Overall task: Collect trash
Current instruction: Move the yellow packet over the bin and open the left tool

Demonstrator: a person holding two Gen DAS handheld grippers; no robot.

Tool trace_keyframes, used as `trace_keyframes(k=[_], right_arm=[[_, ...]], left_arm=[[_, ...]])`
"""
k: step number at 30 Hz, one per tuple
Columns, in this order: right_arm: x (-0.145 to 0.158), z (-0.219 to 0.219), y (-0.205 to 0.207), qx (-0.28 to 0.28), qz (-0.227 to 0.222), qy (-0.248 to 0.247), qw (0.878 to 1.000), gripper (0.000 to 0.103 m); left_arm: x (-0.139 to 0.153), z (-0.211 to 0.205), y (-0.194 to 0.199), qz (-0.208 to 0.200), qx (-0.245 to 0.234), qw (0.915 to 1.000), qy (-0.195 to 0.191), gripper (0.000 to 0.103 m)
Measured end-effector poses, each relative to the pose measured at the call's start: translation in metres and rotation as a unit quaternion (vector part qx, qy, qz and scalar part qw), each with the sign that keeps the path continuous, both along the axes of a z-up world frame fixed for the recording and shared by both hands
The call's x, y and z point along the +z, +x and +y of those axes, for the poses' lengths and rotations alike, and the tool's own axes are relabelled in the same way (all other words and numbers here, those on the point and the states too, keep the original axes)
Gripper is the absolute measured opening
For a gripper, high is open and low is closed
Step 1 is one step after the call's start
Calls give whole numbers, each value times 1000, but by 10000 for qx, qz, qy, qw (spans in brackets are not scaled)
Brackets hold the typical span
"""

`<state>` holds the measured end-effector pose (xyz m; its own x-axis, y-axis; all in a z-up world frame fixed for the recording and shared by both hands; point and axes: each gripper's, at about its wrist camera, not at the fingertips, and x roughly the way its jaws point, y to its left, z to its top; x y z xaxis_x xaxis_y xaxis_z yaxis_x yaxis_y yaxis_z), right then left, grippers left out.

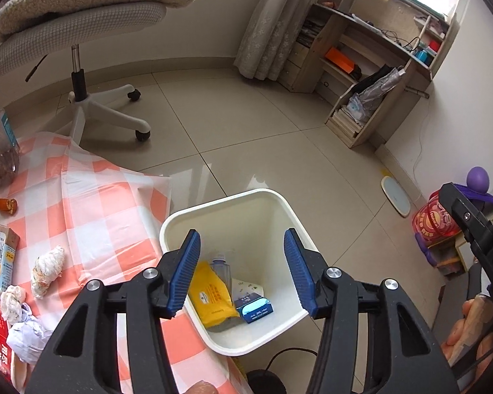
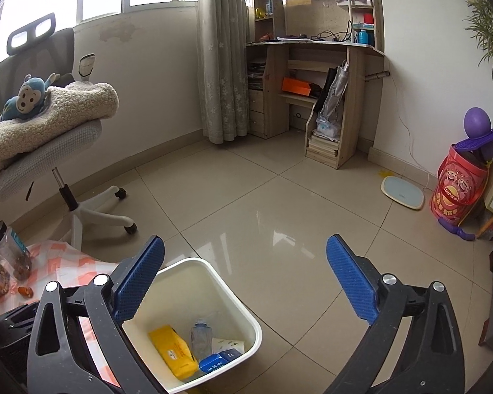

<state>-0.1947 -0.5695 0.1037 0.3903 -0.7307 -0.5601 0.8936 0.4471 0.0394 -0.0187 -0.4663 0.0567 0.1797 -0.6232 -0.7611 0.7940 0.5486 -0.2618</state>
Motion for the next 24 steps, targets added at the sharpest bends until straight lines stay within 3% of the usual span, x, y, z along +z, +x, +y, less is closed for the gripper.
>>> trace_keyframes(k=[5, 9, 15, 20, 24], right_arm=[[0, 19, 11, 157, 142, -179, 9996, 96], [0, 40, 23, 278, 259, -382, 9985, 96], [-6, 74, 47, 543, 396, -565, 9961, 96], [-7, 103, 68, 804, 408, -704, 9934, 96], [-5, 122, 84, 1023, 313, -657, 9921, 96]], left_arm=[[6, 29, 0, -643, 415, 9971, 8, 61], [16, 56, 3, -1127, 835, 9901, -63, 68], [35, 102, 4, -1828, 1688, 9682, -259, 89], [41, 129, 7, -2348, 2136, 9482, -121, 90], [42, 149, 14, -2551, 2350, 9379, 9, 90]])
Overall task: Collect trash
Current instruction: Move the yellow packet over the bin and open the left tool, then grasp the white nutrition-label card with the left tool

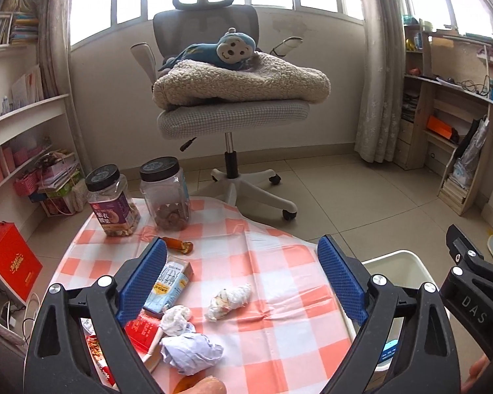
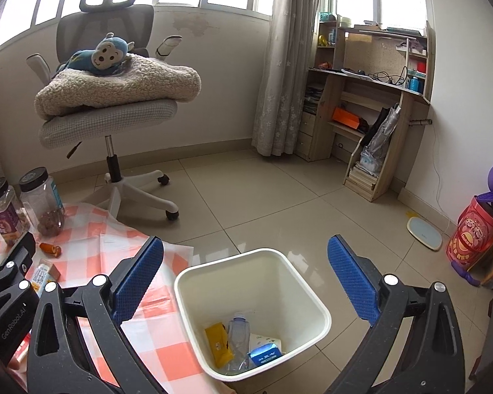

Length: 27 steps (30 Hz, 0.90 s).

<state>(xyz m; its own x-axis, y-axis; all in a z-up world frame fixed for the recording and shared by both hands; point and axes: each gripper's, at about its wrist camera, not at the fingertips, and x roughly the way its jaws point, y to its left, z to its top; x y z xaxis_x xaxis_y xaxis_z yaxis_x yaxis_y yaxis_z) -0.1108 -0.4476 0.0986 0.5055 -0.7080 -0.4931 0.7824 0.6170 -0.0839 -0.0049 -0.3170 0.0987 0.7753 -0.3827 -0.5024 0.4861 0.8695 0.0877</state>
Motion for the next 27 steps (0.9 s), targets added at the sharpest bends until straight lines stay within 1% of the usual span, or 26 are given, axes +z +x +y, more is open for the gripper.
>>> trace_keyframes(k=[4, 12, 17, 20, 22, 24, 25, 26, 27], right_arm=[[1, 19, 18, 171, -43, -10, 9998, 96], [-5, 55, 55, 606, 39, 77, 9981, 96], [-9, 73, 75, 819, 43, 215, 9964, 96], [-13, 81, 88, 963, 60, 349, 9947, 96], [-17, 86, 96, 1061, 80, 460, 9933, 96], [-21, 90, 105, 1143, 130, 550, 9918, 96], [-24, 93, 109, 1185, 163, 587, 9911, 96], [-26, 96, 112, 1233, 199, 619, 9902, 96], [-29, 99, 116, 1284, 247, 647, 9893, 96]], left_arm=[[0, 24, 11, -16, 345, 9994, 17, 90], [-1, 62, 36, 119, 764, 9970, 76, 92], [-7, 87, 51, 171, 1062, 9940, 204, 92], [-12, 106, 68, 346, 1329, 9902, 266, 92], [-19, 120, 84, 502, 1590, 9854, 331, 93], [-30, 136, 105, 736, 1923, 9774, 480, 94], [-38, 144, 118, 935, 2098, 9718, 534, 94], [-48, 154, 132, 1199, 2290, 9644, 559, 94], [-59, 165, 147, 1520, 2494, 9548, 547, 94]])
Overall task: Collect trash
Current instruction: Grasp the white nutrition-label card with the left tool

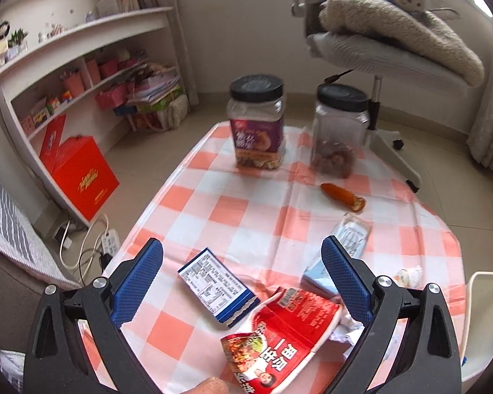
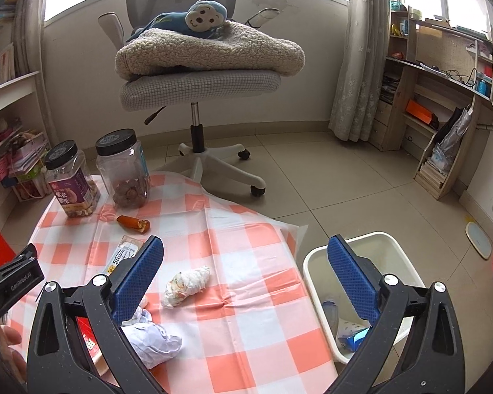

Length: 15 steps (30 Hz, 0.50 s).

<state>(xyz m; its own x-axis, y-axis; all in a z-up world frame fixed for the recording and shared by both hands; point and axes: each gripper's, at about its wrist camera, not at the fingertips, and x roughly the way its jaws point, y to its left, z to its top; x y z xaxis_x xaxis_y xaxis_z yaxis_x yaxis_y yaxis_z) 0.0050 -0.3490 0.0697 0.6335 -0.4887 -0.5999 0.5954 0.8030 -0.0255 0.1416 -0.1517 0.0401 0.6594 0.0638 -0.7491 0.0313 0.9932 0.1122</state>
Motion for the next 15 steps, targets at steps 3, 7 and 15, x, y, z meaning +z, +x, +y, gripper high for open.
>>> trace_keyframes(k=[3, 7, 15], right_arm=[[-7, 7, 9, 182, 158, 40, 9997, 96], [-16, 11, 17, 380, 368, 131, 9985, 96], [-37, 23, 32, 854, 758, 835, 9899, 96]], left_arm=[[-43, 37, 39, 1115, 709, 9906, -360, 94], [-96, 74, 68, 2252, 1422, 9592, -952, 94], [-143, 84, 86, 3037, 1428, 9321, -1364, 93]])
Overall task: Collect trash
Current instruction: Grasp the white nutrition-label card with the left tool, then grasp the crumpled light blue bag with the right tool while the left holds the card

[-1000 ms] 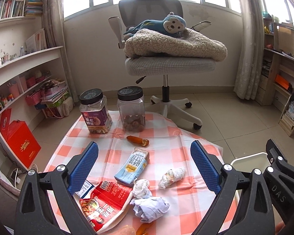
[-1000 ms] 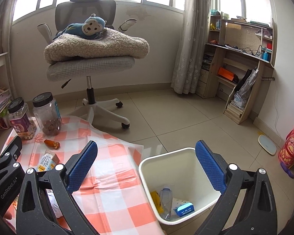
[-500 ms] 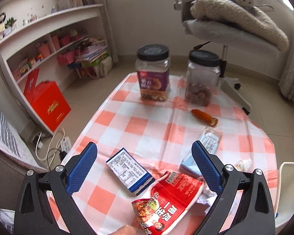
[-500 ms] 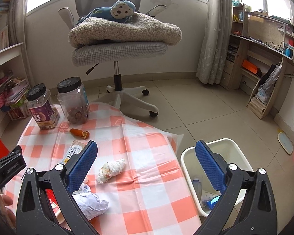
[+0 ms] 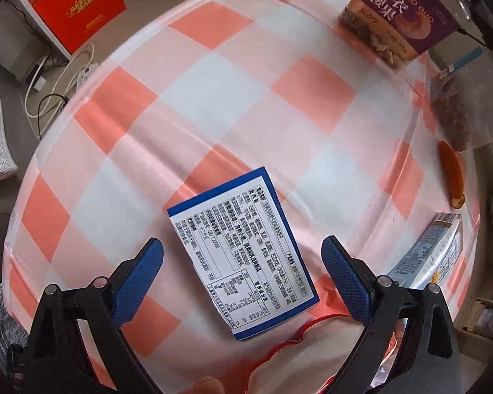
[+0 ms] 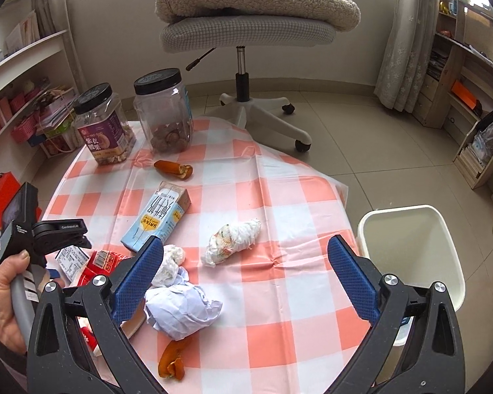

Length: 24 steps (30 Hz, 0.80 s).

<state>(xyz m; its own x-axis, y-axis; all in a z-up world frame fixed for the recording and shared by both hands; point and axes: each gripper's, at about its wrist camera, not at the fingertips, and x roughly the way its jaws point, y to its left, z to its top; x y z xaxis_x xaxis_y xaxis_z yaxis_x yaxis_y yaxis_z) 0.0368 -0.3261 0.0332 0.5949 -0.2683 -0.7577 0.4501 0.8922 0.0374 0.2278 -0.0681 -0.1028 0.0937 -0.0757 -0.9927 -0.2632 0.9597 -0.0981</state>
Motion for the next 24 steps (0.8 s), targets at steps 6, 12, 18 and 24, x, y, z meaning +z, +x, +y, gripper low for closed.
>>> trace_keyframes(k=[6, 12, 18, 24], right_arm=[[-14, 10, 9, 236, 254, 449, 9984, 96], [-24, 5, 9, 245, 424, 852, 9952, 96], [-49, 2, 12, 223, 737, 1535, 9851, 96], [-104, -3, 10, -317, 1013, 3212, 9410, 96]], left_arm=[[17, -16, -7, -308, -668, 9973, 41, 58], [63, -7, -24, -842, -809, 9931, -56, 58], [136, -7, -55, -1723, -1189, 9768, -456, 58], [152, -15, -73, -1888, -1619, 9663, -664, 58]])
